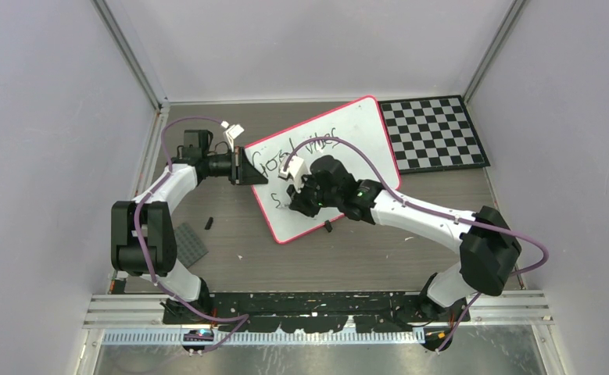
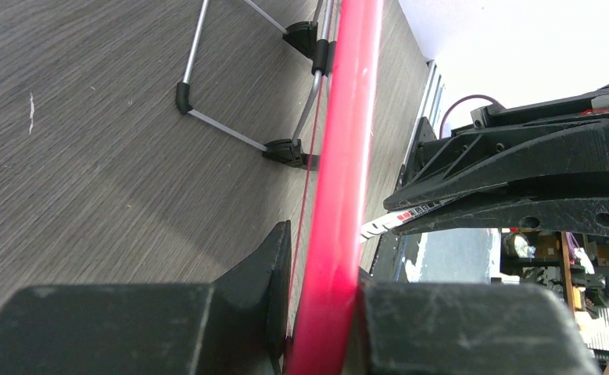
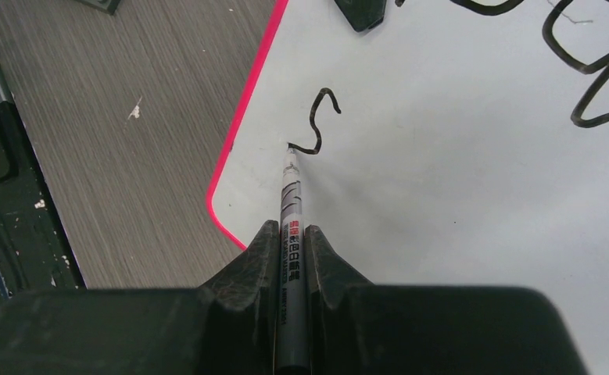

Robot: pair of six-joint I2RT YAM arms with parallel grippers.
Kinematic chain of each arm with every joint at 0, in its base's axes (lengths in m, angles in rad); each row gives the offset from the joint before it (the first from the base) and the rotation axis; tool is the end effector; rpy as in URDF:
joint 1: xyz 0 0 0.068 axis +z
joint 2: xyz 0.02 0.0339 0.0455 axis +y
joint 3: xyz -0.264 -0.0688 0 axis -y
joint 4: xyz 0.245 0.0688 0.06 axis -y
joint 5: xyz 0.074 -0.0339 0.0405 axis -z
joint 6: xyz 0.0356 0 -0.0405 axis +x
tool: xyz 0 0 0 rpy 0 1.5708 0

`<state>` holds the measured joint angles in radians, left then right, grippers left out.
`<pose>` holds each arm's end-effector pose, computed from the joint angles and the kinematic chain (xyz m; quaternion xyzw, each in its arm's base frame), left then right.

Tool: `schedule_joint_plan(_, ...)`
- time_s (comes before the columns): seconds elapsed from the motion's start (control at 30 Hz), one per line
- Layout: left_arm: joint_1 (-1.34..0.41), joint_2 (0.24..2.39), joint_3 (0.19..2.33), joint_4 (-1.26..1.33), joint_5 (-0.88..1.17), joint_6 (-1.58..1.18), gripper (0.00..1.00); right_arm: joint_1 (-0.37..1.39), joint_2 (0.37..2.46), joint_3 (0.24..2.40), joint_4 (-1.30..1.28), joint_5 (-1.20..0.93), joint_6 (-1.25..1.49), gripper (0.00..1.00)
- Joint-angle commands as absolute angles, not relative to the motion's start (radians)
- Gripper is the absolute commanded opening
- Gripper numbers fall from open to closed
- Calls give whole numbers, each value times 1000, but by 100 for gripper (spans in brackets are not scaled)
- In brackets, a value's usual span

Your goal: Write a sentence on the whiteboard

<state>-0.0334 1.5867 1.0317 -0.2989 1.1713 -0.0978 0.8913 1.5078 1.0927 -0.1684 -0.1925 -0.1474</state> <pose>0.3205 -0.0435 0.2331 0.1687 0.7862 -0.5357 0.2578 0.2100 0.2709 0.2731 -0.4746 0.7384 0.2503 0.4086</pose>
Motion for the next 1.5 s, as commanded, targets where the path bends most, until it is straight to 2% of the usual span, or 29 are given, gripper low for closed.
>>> schedule_joint_plan(0.0,-31,1590,1061,-340,1145,-112,0,893,1513,1140,-143,-191,-142,0)
schedule_joint_plan(0.47,-32,1598,1062,-362,1153,-89,0,862,1375,1088,-141,-191,-114,0)
schedule_joint_plan(1.47,-32,1602,1063,-359,1152,-92,0,825,1456,1129,-96,-208,-92,0)
